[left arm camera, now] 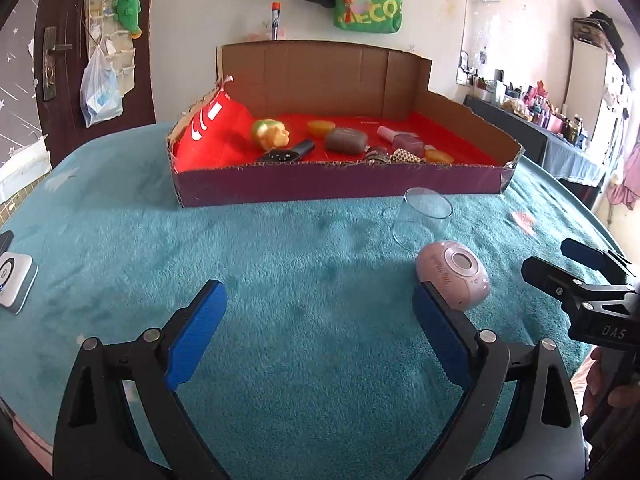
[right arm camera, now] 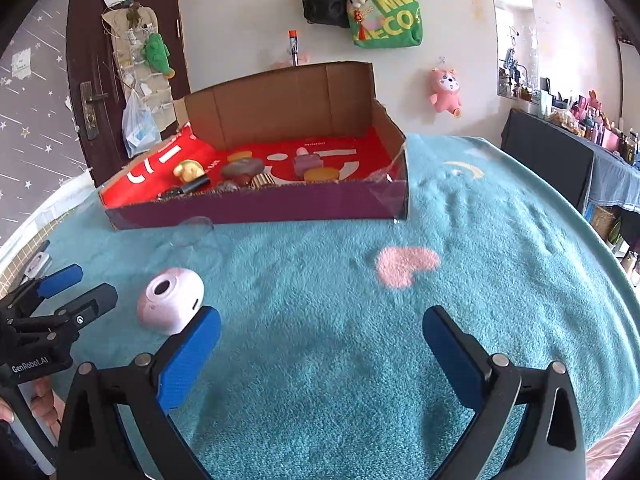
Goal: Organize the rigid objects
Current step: 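Grasp the clear plastic cup with the left tool while the right tool grasps the pink round compact, then carry the cup with the left tool while the right tool carries the pink compact into the box, then lower the cup and open the left tool while the right tool releases the pink compact, then lift both open tools out of the box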
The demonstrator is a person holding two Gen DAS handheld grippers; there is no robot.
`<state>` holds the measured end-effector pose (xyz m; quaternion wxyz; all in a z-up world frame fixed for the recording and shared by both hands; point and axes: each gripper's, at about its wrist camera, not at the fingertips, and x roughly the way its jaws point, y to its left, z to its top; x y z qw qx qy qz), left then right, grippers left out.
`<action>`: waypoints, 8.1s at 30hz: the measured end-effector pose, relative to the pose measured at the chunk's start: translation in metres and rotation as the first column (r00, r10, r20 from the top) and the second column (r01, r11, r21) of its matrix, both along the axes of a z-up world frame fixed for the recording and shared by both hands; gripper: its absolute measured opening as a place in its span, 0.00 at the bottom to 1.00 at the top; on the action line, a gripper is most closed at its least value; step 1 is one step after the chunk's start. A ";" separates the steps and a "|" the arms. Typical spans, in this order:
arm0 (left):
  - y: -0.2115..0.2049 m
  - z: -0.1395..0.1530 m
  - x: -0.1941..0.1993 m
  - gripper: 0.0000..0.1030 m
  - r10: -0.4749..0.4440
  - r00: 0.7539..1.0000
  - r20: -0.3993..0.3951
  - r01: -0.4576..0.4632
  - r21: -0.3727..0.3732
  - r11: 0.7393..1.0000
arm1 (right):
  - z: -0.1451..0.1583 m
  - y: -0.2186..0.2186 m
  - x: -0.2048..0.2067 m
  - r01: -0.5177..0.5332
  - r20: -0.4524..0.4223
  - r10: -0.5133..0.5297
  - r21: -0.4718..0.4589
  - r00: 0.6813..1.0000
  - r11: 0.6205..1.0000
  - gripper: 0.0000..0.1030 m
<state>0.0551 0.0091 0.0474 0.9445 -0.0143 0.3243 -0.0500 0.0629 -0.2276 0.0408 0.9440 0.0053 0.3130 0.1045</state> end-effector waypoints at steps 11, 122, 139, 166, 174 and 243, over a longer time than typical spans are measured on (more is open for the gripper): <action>-0.011 -0.003 0.018 0.92 -0.021 0.995 -0.096 0.021 -0.006 1.000 | -0.006 -0.002 0.004 -0.001 -0.016 0.001 -0.006 1.000 1.000 1.00; -0.036 0.084 0.126 0.38 -0.349 0.934 -0.081 0.342 -0.093 0.935 | 0.094 0.024 0.110 -0.238 -0.049 0.239 0.028 0.970 0.971 0.49; -0.063 0.054 0.287 0.38 -0.353 0.882 -0.312 0.358 -0.043 0.933 | 0.080 0.063 0.312 -0.155 -0.352 0.087 -0.169 0.932 0.973 0.49; -0.068 0.028 0.312 0.39 -0.303 0.868 -0.393 0.305 -0.061 0.950 | 0.030 0.068 0.349 -0.122 -0.481 -0.002 -0.227 0.877 0.966 0.49; -0.076 0.029 0.313 0.39 -0.303 0.867 -0.395 0.307 -0.054 0.950 | 0.031 0.061 0.352 -0.125 -0.480 0.001 -0.226 0.877 0.966 0.49; 0.007 0.097 0.150 0.93 -0.031 0.997 0.072 0.033 -0.026 0.999 | 0.124 0.040 0.173 -0.110 -0.032 0.108 -0.069 0.994 0.991 1.00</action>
